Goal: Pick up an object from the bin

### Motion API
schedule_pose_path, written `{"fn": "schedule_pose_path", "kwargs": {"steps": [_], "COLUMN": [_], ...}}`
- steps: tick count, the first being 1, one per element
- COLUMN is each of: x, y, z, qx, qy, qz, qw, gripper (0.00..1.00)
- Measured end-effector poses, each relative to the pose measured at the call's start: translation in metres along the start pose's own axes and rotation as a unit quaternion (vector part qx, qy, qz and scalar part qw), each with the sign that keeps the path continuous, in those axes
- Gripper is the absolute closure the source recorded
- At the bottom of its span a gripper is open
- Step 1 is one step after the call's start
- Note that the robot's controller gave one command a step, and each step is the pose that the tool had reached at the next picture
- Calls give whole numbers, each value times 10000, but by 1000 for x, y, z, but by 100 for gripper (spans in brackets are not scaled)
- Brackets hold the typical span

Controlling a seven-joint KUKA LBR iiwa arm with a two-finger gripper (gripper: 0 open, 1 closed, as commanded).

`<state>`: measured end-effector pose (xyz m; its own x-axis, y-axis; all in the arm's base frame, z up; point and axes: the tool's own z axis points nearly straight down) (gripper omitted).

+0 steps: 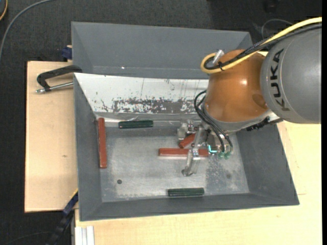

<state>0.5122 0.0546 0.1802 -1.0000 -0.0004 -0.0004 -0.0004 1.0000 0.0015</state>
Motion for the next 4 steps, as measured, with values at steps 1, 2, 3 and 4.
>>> {"fn": "schedule_pose_path", "kwargs": {"steps": [1,2,3,4], "x": [-34,-35,-49,-45], "y": [9,9,-52,31], "z": [114,110,-15,-88], "qx": [3,-2,19,3], "qy": [25,-3,-54,-60], "qz": [-113,-108,-1659,-3501], "qw": [9999,9999,9861,9367], "gripper": [0,100,100,100]}}
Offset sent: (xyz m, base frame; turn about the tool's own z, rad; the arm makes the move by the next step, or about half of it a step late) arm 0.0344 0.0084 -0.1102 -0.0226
